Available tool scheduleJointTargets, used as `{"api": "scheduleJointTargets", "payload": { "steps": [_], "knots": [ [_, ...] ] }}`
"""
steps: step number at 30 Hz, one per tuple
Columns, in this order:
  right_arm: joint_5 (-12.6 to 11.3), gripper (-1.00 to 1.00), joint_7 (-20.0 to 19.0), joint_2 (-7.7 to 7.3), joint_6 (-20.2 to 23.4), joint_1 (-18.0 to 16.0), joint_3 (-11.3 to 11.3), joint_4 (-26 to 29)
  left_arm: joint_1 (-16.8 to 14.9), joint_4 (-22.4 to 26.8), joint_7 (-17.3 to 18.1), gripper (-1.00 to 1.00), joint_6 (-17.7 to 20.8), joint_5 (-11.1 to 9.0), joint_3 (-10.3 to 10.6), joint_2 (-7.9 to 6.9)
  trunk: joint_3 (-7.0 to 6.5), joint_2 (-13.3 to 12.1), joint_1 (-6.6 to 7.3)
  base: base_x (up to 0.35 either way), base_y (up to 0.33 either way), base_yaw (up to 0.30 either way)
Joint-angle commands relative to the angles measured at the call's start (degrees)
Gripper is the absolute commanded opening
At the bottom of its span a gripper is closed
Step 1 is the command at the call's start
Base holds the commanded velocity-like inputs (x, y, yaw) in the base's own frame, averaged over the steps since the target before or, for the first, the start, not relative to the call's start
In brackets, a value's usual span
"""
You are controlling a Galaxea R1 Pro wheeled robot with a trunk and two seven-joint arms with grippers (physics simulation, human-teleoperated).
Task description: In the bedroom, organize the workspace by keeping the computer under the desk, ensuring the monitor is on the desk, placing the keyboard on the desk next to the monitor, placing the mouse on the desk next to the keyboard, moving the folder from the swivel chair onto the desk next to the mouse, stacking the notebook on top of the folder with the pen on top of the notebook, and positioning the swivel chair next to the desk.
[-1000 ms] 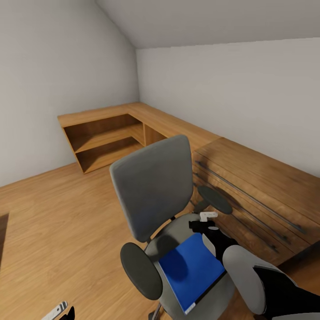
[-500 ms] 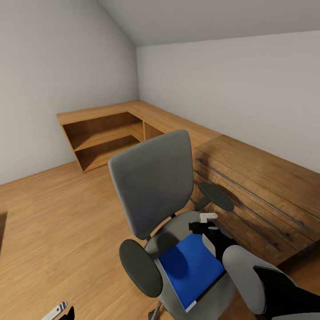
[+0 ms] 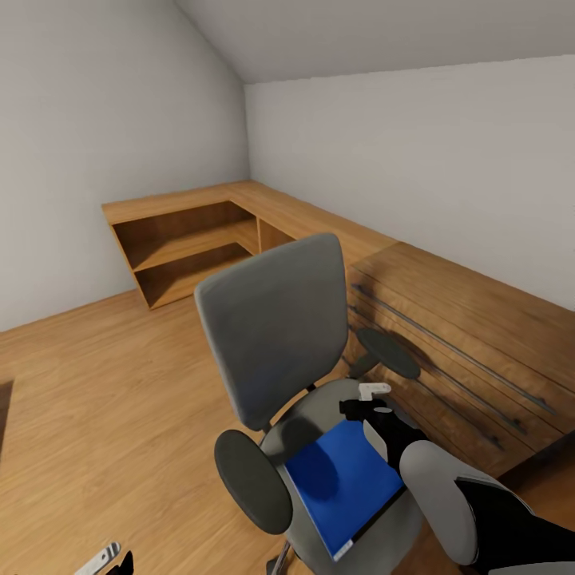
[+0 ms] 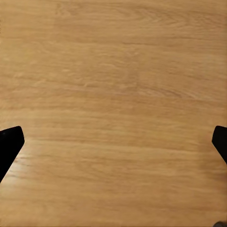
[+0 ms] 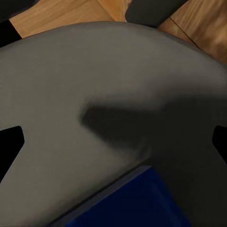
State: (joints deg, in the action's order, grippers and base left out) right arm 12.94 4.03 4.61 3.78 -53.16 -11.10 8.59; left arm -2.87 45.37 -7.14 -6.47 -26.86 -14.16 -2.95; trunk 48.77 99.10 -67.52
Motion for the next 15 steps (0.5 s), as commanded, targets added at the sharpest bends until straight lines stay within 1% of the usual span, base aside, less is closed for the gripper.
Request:
{"api": "scheduleJointTargets", "payload": {
  "steps": [1, 7, 15],
  "knots": [
    [0.6, 1.0, 0.1, 0.05, 0.3, 0.0, -0.4, 0.1, 0.0, 0.0, -0.2, 1.0, -0.2, -0.6, 0.1, -0.03, 0.04, 0.0, 0.01, -0.054, 0.0, 0.0],
    [0.6, 1.0, 0.1, 0.05, 0.3, 0.0, -0.4, 0.1, 0.0, 0.0, -0.2, 1.0, -0.2, -0.6, 0.1, -0.04, 0.04, 0.0, 0.01, -0.137, 0.0, 0.0],
    [0.6, 1.0, 0.1, 0.05, 0.3, 0.0, -0.4, 0.1, 0.0, 0.0, -0.2, 1.0, -0.2, -0.6, 0.1, -0.04, 0.04, 0.0, 0.01, -0.047, 0.0, 0.0]
  ]
}}
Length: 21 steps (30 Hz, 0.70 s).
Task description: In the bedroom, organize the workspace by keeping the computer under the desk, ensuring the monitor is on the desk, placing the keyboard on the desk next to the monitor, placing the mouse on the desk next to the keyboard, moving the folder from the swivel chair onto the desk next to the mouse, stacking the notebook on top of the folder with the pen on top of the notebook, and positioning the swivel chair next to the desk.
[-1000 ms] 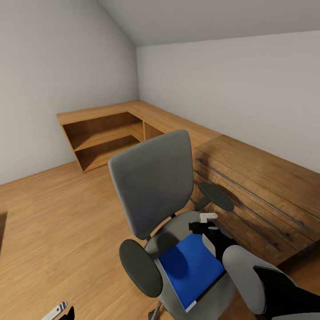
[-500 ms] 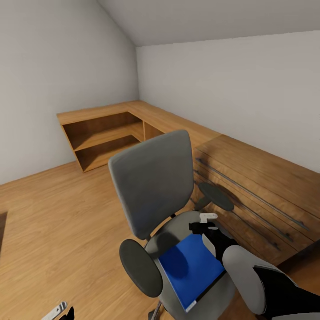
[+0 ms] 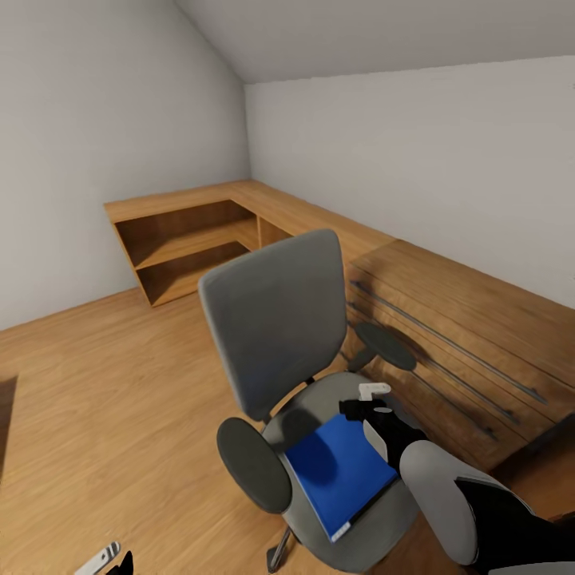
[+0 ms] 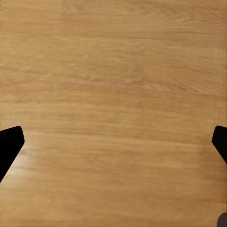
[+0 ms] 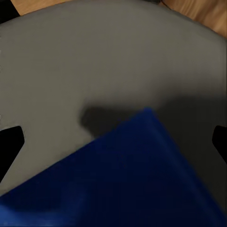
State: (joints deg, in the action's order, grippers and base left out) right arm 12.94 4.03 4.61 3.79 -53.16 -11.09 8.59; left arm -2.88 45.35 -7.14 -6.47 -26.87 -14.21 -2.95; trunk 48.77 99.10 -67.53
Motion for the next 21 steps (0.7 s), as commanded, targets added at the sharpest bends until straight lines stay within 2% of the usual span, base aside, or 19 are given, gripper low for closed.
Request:
{"api": "scheduleJointTargets", "payload": {
  "steps": [1, 6, 15, 21],
  "knots": [
    [0.6, 1.0, 0.1, 0.05, 0.3, 0.0, -0.4, 0.1, 0.0, 0.0, -0.2, 1.0, -0.2, -0.6, 0.1, -0.03, 0.04, 0.0, 0.02, -0.114, 0.0, 0.0],
    [0.6, 1.0, 0.1, 0.05, 0.3, 0.0, -0.4, 0.1, 0.0, 0.0, -0.2, 1.0, -0.2, -0.6, 0.1, -0.03, 0.04, 0.0, 0.02, -0.154, 0.0, 0.0],
    [0.6, 1.0, 0.1, 0.05, 0.3, 0.0, -0.4, 0.1, 0.0, 0.0, -0.1, 1.0, -0.3, -0.6, 0.1, -0.03, 0.04, 0.0, 0.02, -0.043, 0.0, 0.0],
    [0.6, 1.0, 0.1, 0.05, 0.3, 0.0, -0.4, 0.1, 0.0, 0.0, -0.2, 1.0, -0.3, -0.6, 0.1, -0.03, 0.04, 0.0, 0.02, -0.124, -0.029, 0.0]
  ]
}}
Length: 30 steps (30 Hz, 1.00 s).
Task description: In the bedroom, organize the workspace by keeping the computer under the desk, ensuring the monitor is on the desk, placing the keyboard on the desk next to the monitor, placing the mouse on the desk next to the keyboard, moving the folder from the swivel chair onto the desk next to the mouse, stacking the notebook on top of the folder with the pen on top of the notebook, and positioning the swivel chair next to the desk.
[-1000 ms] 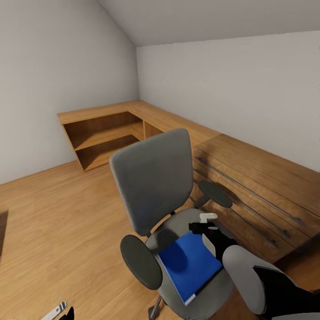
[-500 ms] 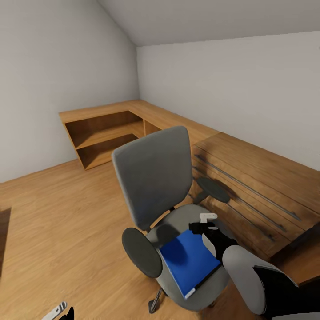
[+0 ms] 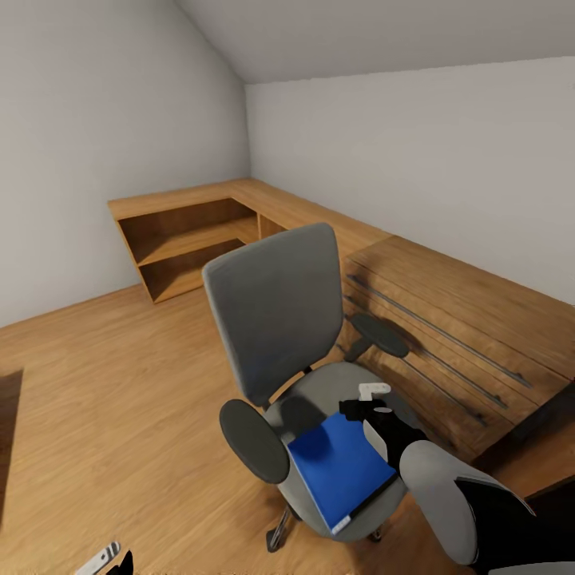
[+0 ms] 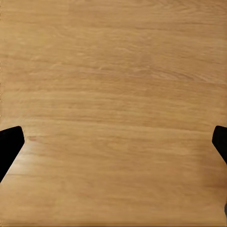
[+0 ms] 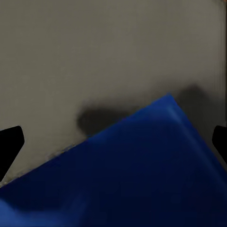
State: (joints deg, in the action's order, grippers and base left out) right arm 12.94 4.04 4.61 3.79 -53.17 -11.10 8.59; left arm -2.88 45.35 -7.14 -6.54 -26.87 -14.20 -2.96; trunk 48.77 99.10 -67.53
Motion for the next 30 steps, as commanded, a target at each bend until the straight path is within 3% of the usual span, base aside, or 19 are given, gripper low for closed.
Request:
{"api": "scheduleJointTargets", "payload": {
  "steps": [1, 30],
  "knots": [
    [0.6, 1.0, 0.1, 0.05, 0.3, 0.0, -0.4, 0.1, 0.0, 0.0, -0.2, 1.0, -0.2, -0.6, 0.1, -0.03, 0.04, 0.0, 0.01, -0.061, -0.02, 0.0],
    [0.6, 1.0, 0.2, 0.05, 0.3, 0.0, -0.4, 0.1, 0.0, 0.0, -0.2, 1.0, -0.1, -0.6, 0.1, -0.03, 0.04, 0.0, 0.01, -0.089, -0.025, 0.0]
  ]
}}
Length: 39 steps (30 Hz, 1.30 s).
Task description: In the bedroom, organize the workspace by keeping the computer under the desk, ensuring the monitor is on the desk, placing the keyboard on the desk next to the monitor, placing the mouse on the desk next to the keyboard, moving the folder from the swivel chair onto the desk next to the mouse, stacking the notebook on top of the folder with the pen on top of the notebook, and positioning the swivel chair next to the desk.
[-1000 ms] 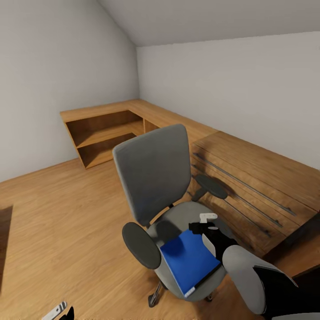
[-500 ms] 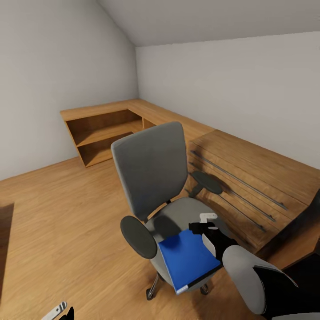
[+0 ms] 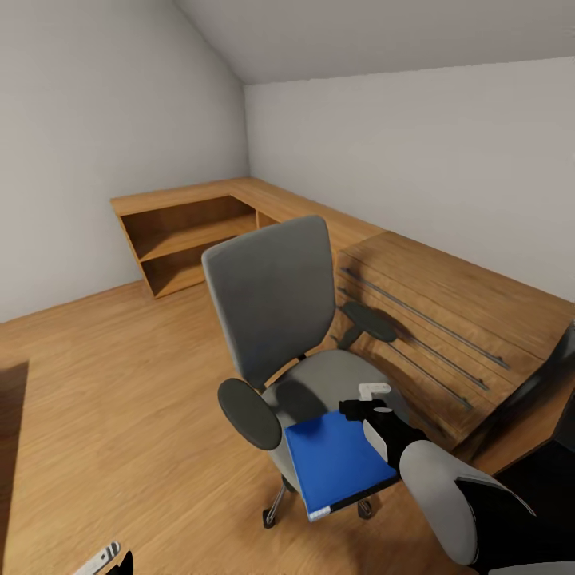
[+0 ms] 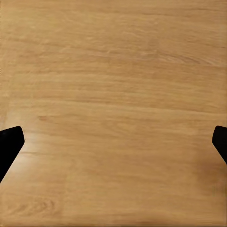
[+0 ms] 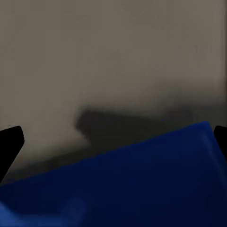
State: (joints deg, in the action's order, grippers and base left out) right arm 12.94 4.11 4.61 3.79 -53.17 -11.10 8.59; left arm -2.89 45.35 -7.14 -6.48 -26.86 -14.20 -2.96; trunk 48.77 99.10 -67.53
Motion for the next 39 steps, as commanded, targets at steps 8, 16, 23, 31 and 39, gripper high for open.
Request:
{"api": "scheduleJointTargets", "payload": {
  "steps": [8, 16, 23, 31, 39],
  "knots": [
    [0.6, 1.0, 0.1, 0.05, 0.3, 0.0, -0.5, 0.1, 0.0, 0.0, -0.2, 1.0, -0.2, -0.6, 0.1, -0.03, 0.04, 0.0, 0.01, -0.013, 0.0, 0.0],
    [0.6, 1.0, 0.0, 0.05, 0.3, 0.0, -0.5, 0.1, 0.0, 0.0, -0.2, 1.0, -0.2, -0.6, 0.1, -0.03, 0.04, 0.0, 0.01, -0.051, 0.0, 0.0],
    [0.6, 1.0, 0.0, 0.05, 0.3, 0.0, -0.5, 0.1, 0.0, 0.0, -0.2, 1.0, -0.2, -0.6, 0.1, -0.03, 0.04, 0.0, 0.01, -0.007, 0.0, 0.0],
    [0.6, 1.0, 0.0, -0.02, 0.3, 0.0, -0.5, 0.1, 0.0, 0.0, -0.2, 1.0, -0.2, -0.6, 0.1, -0.03, 0.04, 0.0, 0.01, -0.043, 0.0, 0.0],
    [0.6, 1.0, 0.0, -0.04, 0.3, 0.0, -0.5, 0.1, 0.0, 0.0, -0.2, 1.0, -0.2, -0.6, 0.1, -0.03, 0.04, 0.0, 0.01, -0.026, 0.0, 0.0]
  ]
}}
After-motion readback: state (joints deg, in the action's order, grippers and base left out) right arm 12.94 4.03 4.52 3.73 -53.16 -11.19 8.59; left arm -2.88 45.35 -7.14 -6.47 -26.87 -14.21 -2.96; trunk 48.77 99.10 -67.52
